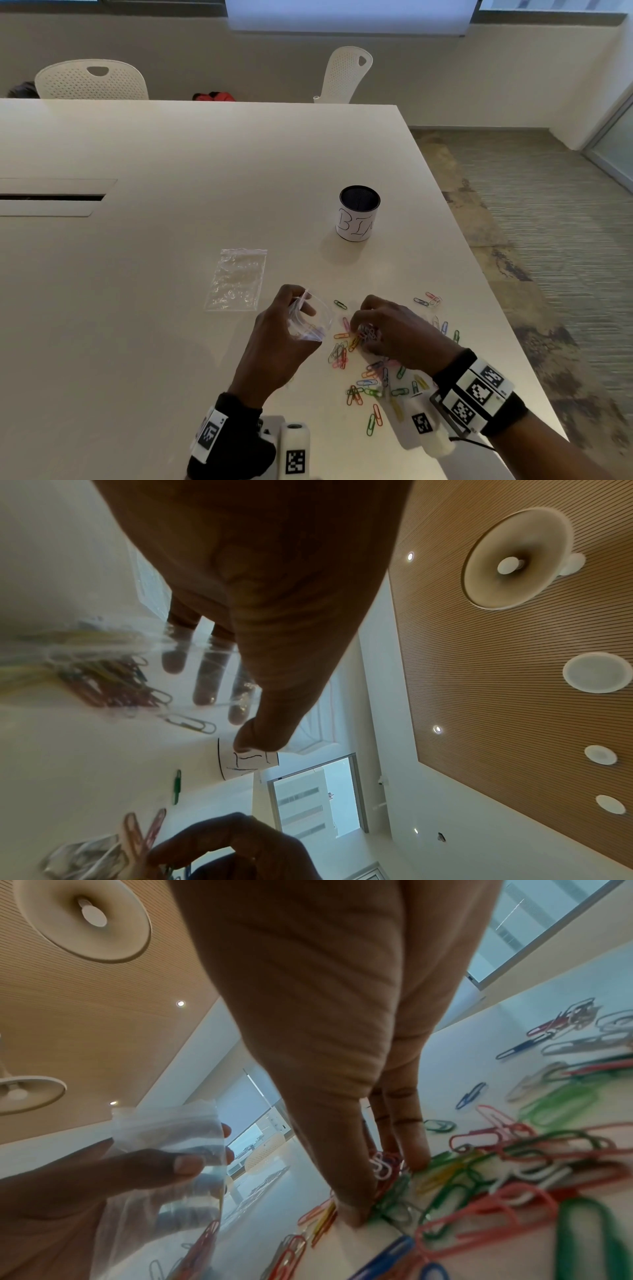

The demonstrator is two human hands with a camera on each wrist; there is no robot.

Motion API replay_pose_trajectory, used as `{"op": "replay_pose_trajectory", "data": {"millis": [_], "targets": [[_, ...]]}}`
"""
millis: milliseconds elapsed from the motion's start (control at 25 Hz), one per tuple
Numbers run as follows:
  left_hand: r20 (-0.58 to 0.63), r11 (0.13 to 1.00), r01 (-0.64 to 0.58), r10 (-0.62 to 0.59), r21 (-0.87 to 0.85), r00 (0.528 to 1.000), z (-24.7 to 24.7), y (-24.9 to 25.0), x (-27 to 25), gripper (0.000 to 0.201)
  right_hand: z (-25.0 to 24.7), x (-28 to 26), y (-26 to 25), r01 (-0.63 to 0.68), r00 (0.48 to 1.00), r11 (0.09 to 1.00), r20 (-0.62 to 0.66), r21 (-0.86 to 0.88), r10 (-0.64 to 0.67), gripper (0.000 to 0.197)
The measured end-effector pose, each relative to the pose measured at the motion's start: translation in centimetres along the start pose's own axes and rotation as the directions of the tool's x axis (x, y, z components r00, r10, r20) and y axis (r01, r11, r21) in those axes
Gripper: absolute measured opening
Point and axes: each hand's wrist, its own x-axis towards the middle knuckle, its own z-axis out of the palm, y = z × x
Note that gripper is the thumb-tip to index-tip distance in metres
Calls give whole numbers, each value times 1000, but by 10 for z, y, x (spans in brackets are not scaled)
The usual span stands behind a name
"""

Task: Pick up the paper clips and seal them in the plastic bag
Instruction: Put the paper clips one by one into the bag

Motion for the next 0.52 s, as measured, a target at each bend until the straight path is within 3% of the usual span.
{"op": "replay_pose_trajectory", "data": {"millis": [240,520], "targets": [[2,1000,1,-1,3,1000,0,2,-1,55,7,9,-2,13,998,999,-62,-51,-16,12],[0,1000,-4,4,6,1000,-3,1,-1,54,-5,9,8,-28,992,998,-121,47,33,10]]}}
